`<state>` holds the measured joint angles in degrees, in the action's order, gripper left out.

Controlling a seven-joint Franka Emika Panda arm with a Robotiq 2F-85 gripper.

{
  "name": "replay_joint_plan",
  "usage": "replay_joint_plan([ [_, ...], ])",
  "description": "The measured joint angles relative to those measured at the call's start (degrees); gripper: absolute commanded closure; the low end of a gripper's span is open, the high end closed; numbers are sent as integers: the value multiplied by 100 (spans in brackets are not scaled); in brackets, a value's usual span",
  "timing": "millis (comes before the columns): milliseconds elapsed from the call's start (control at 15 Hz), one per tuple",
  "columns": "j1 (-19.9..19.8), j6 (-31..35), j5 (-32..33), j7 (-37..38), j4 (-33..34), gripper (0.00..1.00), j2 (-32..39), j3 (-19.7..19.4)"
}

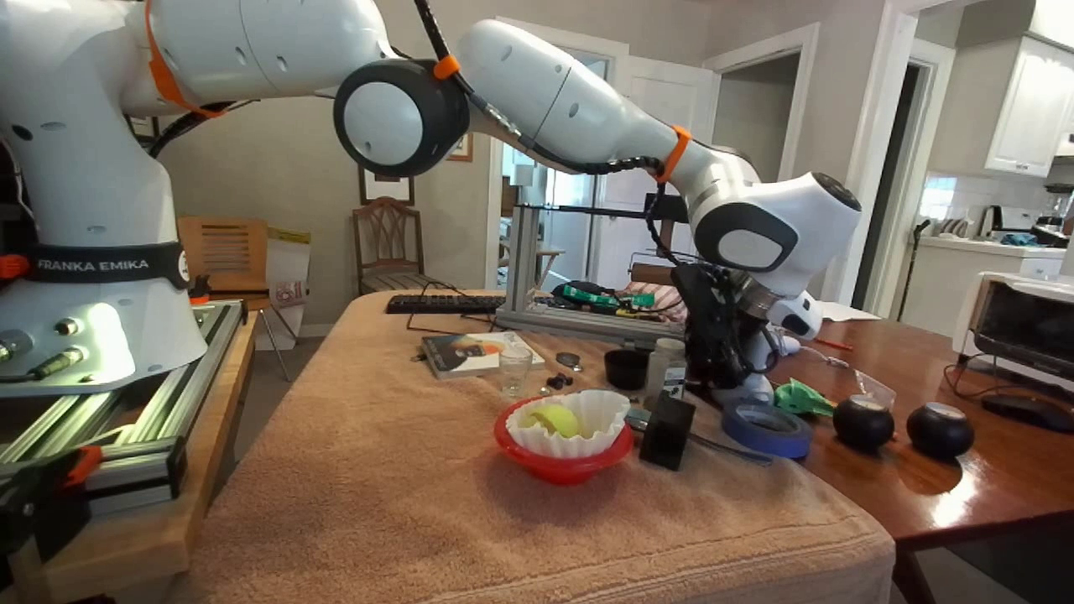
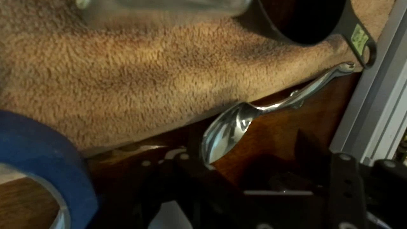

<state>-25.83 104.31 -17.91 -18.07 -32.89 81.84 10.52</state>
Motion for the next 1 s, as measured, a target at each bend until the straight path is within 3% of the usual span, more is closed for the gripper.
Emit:
replay_joint_plan([
  [200,-3,37,-1,1,0,26,16,34],
  [333,-3,45,-1,3,-1,52,29,35],
  [733,-10,115,-1,32,-1,98,57,35],
  [1000,-50,112,-31,206,-1,99,57,44],
])
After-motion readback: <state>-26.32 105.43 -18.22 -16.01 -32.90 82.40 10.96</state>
